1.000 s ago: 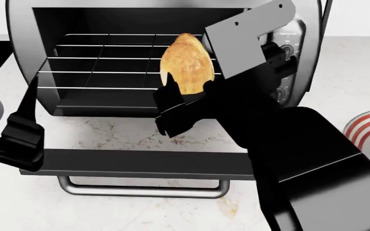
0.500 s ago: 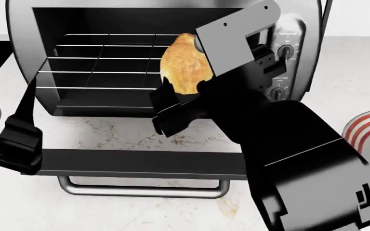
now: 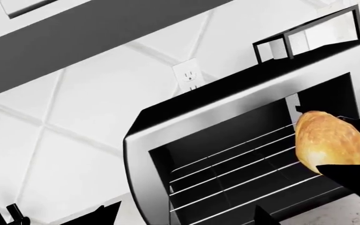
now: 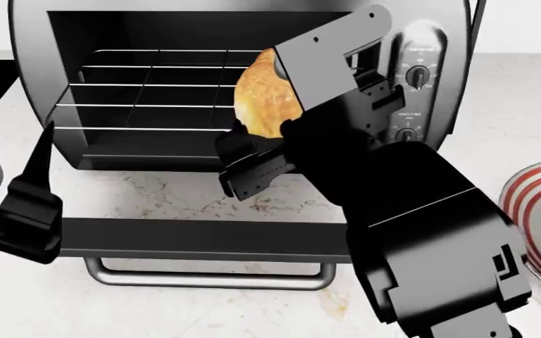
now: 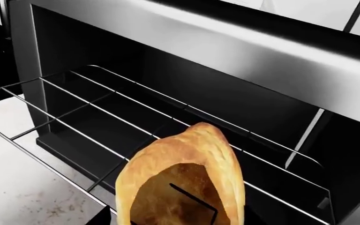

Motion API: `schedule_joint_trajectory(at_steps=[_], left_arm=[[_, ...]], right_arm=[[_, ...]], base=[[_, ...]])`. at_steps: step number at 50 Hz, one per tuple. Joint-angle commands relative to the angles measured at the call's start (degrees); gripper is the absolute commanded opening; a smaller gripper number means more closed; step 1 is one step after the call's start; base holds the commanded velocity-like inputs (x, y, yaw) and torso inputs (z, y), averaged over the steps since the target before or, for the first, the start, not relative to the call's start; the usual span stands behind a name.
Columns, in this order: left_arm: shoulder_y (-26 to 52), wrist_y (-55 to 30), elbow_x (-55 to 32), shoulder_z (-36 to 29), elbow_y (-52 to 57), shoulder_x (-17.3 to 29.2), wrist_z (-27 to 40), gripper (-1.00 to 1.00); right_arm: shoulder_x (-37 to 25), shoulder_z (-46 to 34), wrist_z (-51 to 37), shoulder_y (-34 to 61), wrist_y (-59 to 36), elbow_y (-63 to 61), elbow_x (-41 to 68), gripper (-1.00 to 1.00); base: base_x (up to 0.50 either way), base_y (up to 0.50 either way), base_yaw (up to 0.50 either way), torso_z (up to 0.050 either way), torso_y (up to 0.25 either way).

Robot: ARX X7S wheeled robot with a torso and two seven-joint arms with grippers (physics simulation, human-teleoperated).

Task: Pick the bread from the rack and place it on the plate on the counter.

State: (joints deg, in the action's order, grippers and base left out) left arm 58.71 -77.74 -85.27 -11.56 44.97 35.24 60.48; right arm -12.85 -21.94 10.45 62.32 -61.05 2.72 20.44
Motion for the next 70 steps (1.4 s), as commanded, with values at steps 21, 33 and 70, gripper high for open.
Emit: schedule_joint_trajectory(at_steps=[21, 33, 70], left_arm=[[0.34, 1.36, 0.6, -0.74, 0.47, 0.15, -1.52, 1.0], [-0.22, 2.01, -0.02, -1.0, 1.01, 0.83, -0.8, 1.0], [-2.14, 4.32, 3.02, -2.65, 1.05, 1.76, -2.96, 1.0]], right_arm=[[2.18, -1.6, 2.58, 2.01, 4.36, 8.99, -1.65, 1.0], [1.83, -2.15, 2.8, 0.91, 4.17, 8.68, -1.07, -1.0], [-2.29, 7.78, -5.69, -6.43, -10.18, -23.6, 6.34, -1.0]], base=[[0.0, 0.0, 0.0, 0.0, 0.0], [0.0, 0.0, 0.0, 0.0, 0.0], [0.0, 0.0, 0.0, 0.0, 0.0]])
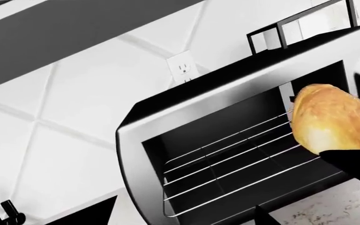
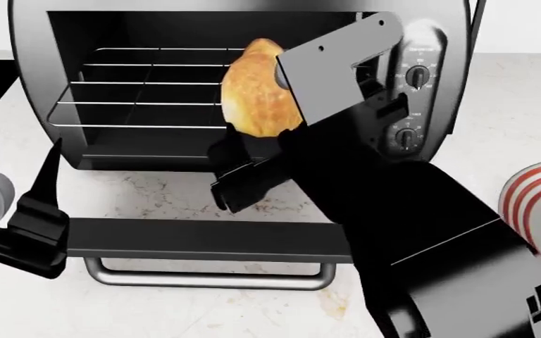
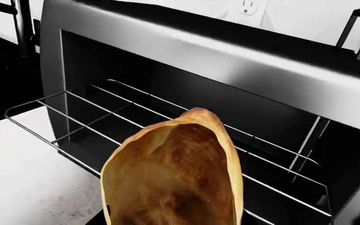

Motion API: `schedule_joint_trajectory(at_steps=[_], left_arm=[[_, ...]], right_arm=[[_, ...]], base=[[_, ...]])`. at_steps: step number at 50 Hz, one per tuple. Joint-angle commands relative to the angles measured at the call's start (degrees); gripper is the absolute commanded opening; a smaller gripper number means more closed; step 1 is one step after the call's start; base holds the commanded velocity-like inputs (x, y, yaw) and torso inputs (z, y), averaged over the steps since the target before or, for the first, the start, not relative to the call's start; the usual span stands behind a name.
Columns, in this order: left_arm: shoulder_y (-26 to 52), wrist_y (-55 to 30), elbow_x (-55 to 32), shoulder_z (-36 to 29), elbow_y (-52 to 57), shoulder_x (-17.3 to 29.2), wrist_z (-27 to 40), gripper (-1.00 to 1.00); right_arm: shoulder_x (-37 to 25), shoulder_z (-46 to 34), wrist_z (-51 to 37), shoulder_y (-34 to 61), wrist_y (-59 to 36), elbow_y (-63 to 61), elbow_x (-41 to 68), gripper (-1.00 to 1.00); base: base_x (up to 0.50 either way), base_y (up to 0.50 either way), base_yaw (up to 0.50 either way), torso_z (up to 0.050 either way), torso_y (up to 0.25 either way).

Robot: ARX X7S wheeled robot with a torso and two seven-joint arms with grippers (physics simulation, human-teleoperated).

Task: Pick the bread from the rack and place it on the plate on the counter.

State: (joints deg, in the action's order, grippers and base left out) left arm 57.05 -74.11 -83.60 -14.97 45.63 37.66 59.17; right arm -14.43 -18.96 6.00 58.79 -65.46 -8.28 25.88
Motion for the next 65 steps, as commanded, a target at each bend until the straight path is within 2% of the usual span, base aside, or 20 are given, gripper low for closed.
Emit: schedule_joint_trajectory(at_steps=[1, 10, 18, 25, 28, 34, 37, 54, 65], left_arm=[[-0.57, 0.82, 1.47, 0.8, 0.4, -0.59, -1.72, 1.0], [-2.09, 2.27, 4.19, 0.5, 0.59, -0.33, -3.96, 1.0], [-2.3, 2.67, 4.12, 0.38, 0.75, -0.15, -3.77, 1.0], [-2.06, 3.25, 4.04, 0.38, 0.82, -0.37, -3.63, 1.0], [-2.04, 3.35, 3.8, 0.41, 0.89, -0.25, -3.47, 1.0], [-2.1, 3.71, 3.39, 0.54, 1.1, -0.06, -3.22, 1.0], [-2.48, 4.12, 3.89, 0.52, 1.14, -0.03, -3.6, 1.0], [-0.42, 3.84, 1.66, 0.11, 0.75, -0.07, -1.39, 1.0], [0.06, 4.09, 3.38, -1.11, 0.0, -0.73, -2.35, 1.0]], right_arm=[[-0.9, 5.57, -1.78, -3.31, -7.17, -14.59, 1.41, -1.0], [-2.99, 11.37, -5.23, -4.54, -17.65, -27.66, 4.5, -1.0], [-5.31, 16.86, -7.71, -3.5, -24.33, -33.76, 7.47, -1.0], [-12.36, 22.02, -22.19, -2.35, -24.36, -32.11, 25.76, -1.0], [-14.16, 23.28, -25.1, -2.52, -24.07, -31.43, 29.07, -1.0], [-18.81, 23.92, -38.51, -0.41, -24.22, -27.51, 42.18, -1.0], [-21.32, 24.1, -41.67, -0.11, -23.64, -25.33, 44.15, -1.0], [-31.55, 20.97, -38.04, -3.8, -17.12, -16.26, 37.28, -1.0], [-34.6, 20.2, -36.61, -6.72, -14.29, -12.09, 34.24, -1.0]], base=[[0.0, 0.0, 0.0, 0.0, 0.0], [0.0, 0.0, 0.0, 0.0, 0.0], [0.0, 0.0, 0.0, 0.0, 0.0], [0.0, 0.0, 0.0, 0.0, 0.0], [0.0, 0.0, 0.0, 0.0, 0.0], [0.0, 0.0, 0.0, 0.0, 0.0], [0.0, 0.0, 0.0, 0.0, 0.0], [0.0, 0.0, 0.0, 0.0, 0.0], [0.0, 0.0, 0.0, 0.0, 0.0]])
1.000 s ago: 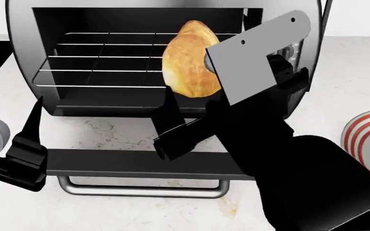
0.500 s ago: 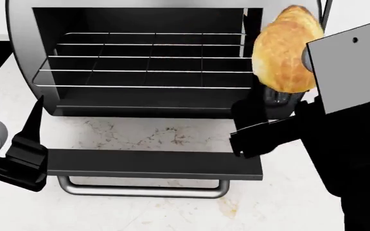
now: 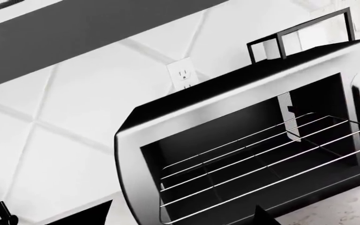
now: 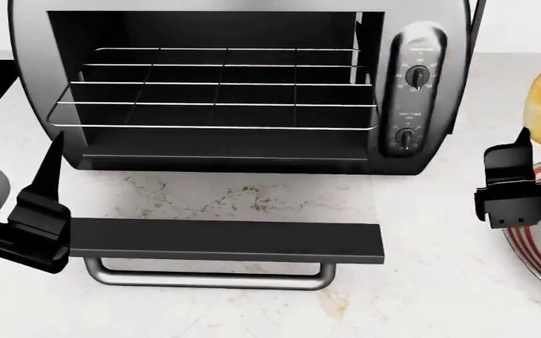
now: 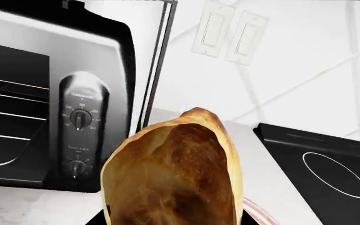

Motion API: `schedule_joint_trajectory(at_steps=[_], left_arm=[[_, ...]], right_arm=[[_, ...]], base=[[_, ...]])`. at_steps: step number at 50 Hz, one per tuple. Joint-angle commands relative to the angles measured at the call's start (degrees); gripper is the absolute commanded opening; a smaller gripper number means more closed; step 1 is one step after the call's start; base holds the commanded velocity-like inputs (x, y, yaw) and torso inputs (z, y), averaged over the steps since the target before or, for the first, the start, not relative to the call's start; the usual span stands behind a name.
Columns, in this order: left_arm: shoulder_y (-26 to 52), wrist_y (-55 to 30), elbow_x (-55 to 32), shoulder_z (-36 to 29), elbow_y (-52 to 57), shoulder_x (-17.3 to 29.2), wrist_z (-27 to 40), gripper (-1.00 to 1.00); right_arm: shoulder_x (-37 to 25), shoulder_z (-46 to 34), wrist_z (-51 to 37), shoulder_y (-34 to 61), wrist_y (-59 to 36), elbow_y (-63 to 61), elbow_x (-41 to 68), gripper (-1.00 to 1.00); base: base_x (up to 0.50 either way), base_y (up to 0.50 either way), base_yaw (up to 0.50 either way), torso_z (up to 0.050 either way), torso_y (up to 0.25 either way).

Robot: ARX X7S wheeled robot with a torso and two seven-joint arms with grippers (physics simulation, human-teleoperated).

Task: Pick the bread from the rack and place it on the plate on the counter.

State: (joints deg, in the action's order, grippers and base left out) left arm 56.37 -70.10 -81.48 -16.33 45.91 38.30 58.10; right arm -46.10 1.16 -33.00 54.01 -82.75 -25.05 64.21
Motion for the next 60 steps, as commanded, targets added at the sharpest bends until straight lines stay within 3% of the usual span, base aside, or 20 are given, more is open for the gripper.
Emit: schedule_joint_trajectory(at_steps=[1, 9, 23, 51, 60], left_arm=[[0.9, -0.01, 0.98, 0.22, -0.29, -1.37, -0.99, 1.0], [1.59, -0.26, -0.15, -0.14, -0.34, -1.42, 0.14, 1.0], [3.2, -0.81, -1.57, -1.42, -0.79, -2.1, 1.8, 1.0], [7.69, -2.57, -5.39, -3.7, -0.22, -1.99, 5.45, 1.0], [9.88, -2.95, -8.92, -4.45, -0.69, -2.01, 8.37, 1.0]], right_arm=[[-3.04, 0.01, 2.4, -2.33, 3.22, 4.96, -4.32, -1.0], [-4.13, 4.64, 0.91, -8.67, 3.98, 5.51, -3.49, -1.0], [-5.72, 3.96, 3.25, -11.46, 5.46, 10.98, -4.91, -1.0], [-8.58, 1.16, 5.18, -8.36, 3.97, 16.22, -4.64, -1.0], [-9.66, 1.21, 5.31, -6.99, 3.83, 17.44, -4.61, -1.0]], base=[[0.0, 0.0, 0.0, 0.0, 0.0], [0.0, 0.0, 0.0, 0.0, 0.0], [0.0, 0.0, 0.0, 0.0, 0.0], [0.0, 0.0, 0.0, 0.0, 0.0], [0.0, 0.0, 0.0, 0.017, -0.241]])
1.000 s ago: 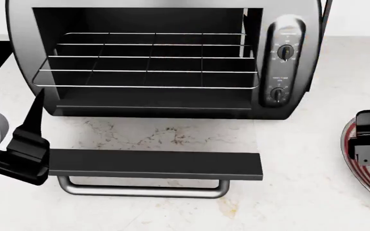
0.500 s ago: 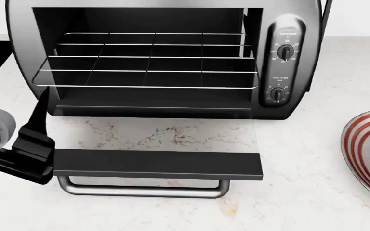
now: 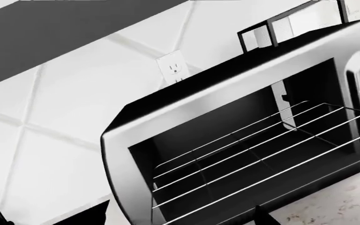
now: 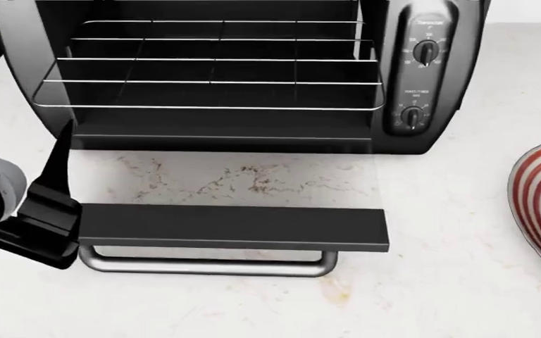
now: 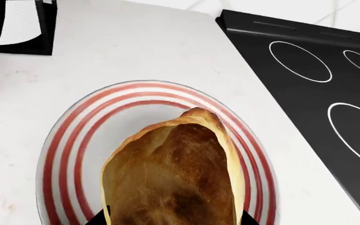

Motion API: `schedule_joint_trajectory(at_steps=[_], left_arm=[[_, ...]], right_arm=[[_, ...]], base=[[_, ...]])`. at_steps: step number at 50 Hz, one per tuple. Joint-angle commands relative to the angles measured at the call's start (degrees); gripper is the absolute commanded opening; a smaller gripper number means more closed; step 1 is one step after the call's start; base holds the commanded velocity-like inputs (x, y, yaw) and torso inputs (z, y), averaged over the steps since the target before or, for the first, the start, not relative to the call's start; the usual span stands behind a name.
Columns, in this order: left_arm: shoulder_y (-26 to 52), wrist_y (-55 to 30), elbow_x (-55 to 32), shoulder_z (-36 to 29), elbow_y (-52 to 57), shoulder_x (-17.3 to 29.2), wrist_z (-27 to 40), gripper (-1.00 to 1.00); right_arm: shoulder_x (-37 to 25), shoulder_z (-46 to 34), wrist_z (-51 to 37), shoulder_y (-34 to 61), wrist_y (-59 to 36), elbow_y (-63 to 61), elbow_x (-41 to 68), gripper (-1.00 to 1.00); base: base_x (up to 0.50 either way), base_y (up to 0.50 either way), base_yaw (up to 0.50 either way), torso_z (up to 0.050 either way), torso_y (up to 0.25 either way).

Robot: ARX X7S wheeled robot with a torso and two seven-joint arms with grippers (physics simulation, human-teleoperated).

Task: Pick the bread from the rack and place it on the plate on the counter.

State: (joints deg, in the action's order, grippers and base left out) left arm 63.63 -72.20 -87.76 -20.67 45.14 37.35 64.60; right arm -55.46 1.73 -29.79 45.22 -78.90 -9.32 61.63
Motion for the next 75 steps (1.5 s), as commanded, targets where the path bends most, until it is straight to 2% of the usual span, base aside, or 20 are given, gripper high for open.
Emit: schedule_joint_trajectory(at_steps=[1, 17, 18, 25, 35, 44, 52, 60, 69, 75], left_arm=[[3.03, -0.76, -3.46, -0.06, 0.13, -0.97, 2.51, 1.0], [7.54, 1.54, -16.15, -3.07, 2.17, 0.49, 14.28, 1.0], [7.71, 1.67, -16.6, -3.29, 2.38, 0.59, 14.84, 1.0], [9.8, 2.99, -20.12, -5.06, 3.32, 0.32, 17.91, 1.0], [9.6, 3.54, -19.86, -5.94, 3.7, -0.21, 17.62, 1.0], [7.64, 3.38, -16.41, -5.04, 3.18, -0.24, 14.45, 1.0], [6.36, 3.49, -14.13, -4.48, 3.11, -0.23, 12.33, 1.0], [6.36, 3.99, -14.87, -4.68, 3.55, 0.43, 13.07, 1.0], [6.08, 4.26, -14.03, -4.9, 3.56, 0.15, 12.52, 1.0], [5.85, 4.41, -13.73, -5.25, 3.69, -0.04, 12.43, 1.0]], right_arm=[[-0.37, 0.03, 2.44, 2.9, 0.02, 2.22, -2.32, -1.0], [0.38, -13.68, 10.44, 22.38, 0.24, 11.1, -8.98, -1.0], [0.71, -13.44, 9.89, 22.46, 0.28, 11.55, -9.13, 1.0], [-0.5, -9.75, 7.88, 18.82, -0.24, 8.64, -6.57, 1.0], [-1.68, -3.12, 3.83, 12.92, -0.63, 1.71, -2.25, 1.0], [0.8, 2.49, -3.71, 17.69, -6.02, -10.94, 7.56, 1.0], [0.41, 6.2, -10.65, 20.93, -9.26, -15.74, 17.06, 1.0], [-2.64, 14.44, -14.95, 12.92, -7.83, -18.85, 24.15, 1.0], [-6.04, 15.25, -24.9, 12.89, -5.65, -21.7, 37.63, 1.0], [-9.37, 12.64, -30.16, 14.62, -2.35, -23.93, 45.61, 1.0]], base=[[0.0, 0.0, 0.0, 0.021, -0.24], [0.0, 0.0, 0.0, 0.001, -0.014], [0.0, 0.0, 0.0, 0.0, 0.0], [0.0, 0.0, 0.0, 0.0, 0.0], [0.0, 0.0, 0.0, 0.0, 0.0], [0.0, 0.0, 0.0, 0.0, 0.0], [0.0, 0.0, 0.0, 0.0, 0.0], [0.0, 0.0, 0.0, 0.0, 0.0], [0.0, 0.0, 0.0, 0.0, 0.0], [0.0, 0.0, 0.0, 0.0, 0.0]])
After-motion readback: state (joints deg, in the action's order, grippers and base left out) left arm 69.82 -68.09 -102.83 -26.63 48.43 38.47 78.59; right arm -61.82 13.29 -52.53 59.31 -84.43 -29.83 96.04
